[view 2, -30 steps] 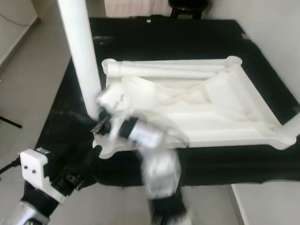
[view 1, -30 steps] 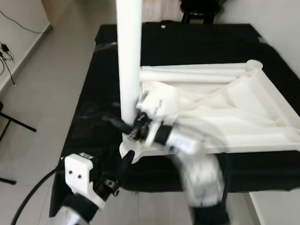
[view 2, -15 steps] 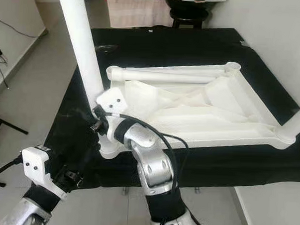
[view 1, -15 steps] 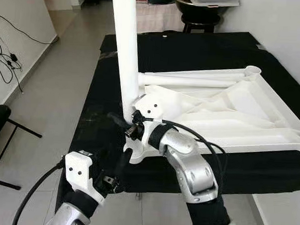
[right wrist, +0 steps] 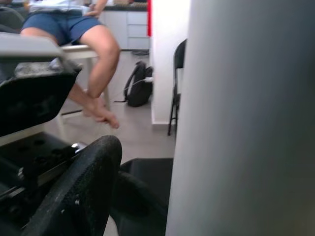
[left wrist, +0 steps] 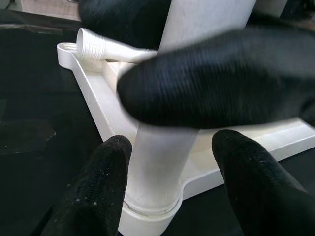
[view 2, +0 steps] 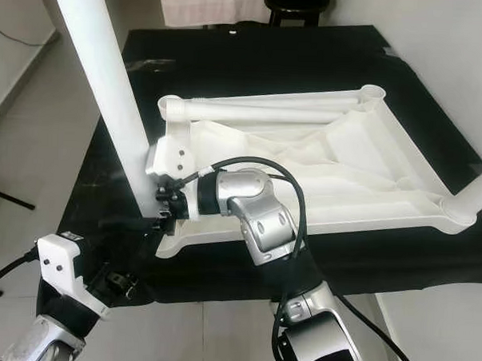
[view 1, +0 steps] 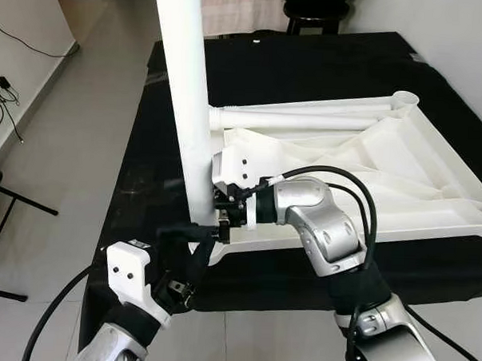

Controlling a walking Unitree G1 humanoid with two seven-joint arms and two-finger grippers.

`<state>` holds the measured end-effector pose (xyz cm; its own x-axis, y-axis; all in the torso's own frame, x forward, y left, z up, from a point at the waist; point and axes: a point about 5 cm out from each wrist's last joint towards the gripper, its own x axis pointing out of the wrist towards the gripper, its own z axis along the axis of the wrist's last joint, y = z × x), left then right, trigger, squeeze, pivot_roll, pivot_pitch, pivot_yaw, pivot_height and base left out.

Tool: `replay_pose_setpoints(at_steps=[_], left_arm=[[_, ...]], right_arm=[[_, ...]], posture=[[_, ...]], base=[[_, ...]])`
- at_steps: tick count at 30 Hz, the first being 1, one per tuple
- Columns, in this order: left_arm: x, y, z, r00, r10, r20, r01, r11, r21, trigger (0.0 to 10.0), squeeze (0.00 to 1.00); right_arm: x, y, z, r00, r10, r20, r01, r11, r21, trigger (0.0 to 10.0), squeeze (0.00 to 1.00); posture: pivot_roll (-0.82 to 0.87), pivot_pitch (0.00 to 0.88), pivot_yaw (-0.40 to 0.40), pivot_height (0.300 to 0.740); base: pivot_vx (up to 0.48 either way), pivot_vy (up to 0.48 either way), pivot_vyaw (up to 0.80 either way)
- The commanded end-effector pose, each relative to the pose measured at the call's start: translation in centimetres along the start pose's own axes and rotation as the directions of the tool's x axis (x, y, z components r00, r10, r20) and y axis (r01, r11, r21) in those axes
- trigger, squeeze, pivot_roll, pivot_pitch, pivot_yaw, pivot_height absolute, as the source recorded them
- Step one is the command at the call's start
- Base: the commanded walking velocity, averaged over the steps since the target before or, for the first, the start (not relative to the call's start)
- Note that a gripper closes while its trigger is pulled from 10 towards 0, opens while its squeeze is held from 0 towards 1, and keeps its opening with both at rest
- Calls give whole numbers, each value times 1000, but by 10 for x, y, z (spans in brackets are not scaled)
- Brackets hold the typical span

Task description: Building children table

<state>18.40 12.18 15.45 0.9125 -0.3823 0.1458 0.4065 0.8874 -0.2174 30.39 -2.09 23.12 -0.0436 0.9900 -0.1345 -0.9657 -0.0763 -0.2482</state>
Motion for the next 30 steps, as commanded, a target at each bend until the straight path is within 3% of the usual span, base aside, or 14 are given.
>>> replay_pose_setpoints(at_steps=[1,5,9,10,20,25,26,28,29,30], left_arm=[[-3,-1,-2,1000,10,-11,-10,1000,2,10000,0],[-6,-4,-2,1000,11,-14,-11,1000,0,10000,0],[-7,-5,-2,1000,10,-16,-10,1000,-1,10000,0],[-7,-6,-2,1000,10,-17,-10,1000,-2,10000,0],[-8,-7,-2,1000,12,-18,-12,1000,-3,10000,0],[-8,-7,-2,1000,13,-18,-13,1000,-4,10000,0],[-8,-7,-2,1000,13,-16,-13,1000,-5,10000,0],[-8,-7,-2,1000,13,-16,-13,1000,-5,10000,0],[-8,-6,-2,1000,14,-15,-15,1000,-4,10000,0],[-9,-5,-2,1000,16,-15,-16,1000,-4,10000,0]], right_arm=[[6,-1,6,996,86,7,-86,996,-26,10000,0],[4,-15,11,973,231,-5,-231,973,-10,10000,0],[3,-17,11,960,280,1,-280,960,-2,10000,0],[3,-18,12,954,300,14,-300,954,8,0,0],[2,-20,8,932,360,40,-361,932,37,0,0],[-4,-22,0,958,281,58,-283,958,48,0,0],[-7,-21,-16,999,27,28,-30,995,94,0,0],[-7,-21,-16,999,27,28,-30,995,94,0,0],[-6,-21,-25,991,-136,-2,135,983,127,0,0],[-9,-23,-44,852,-508,-122,523,836,169,0,0]], posture=[[121,164,-12,740],[127,172,-12,740],[127,174,-12,740],[129,176,-13,740],[125,178,-12,740],[122,176,-12,740],[110,176,-25,740],[110,176,-25,740],[104,178,-26,740],[94,180,-21,740]], base=[[0,0,0],[0,0,0],[0,0,0],[0,0,0],[0,0,0],[0,0,0],[0,0,0],[0,0,0],[0,0,0],[0,0,0]])
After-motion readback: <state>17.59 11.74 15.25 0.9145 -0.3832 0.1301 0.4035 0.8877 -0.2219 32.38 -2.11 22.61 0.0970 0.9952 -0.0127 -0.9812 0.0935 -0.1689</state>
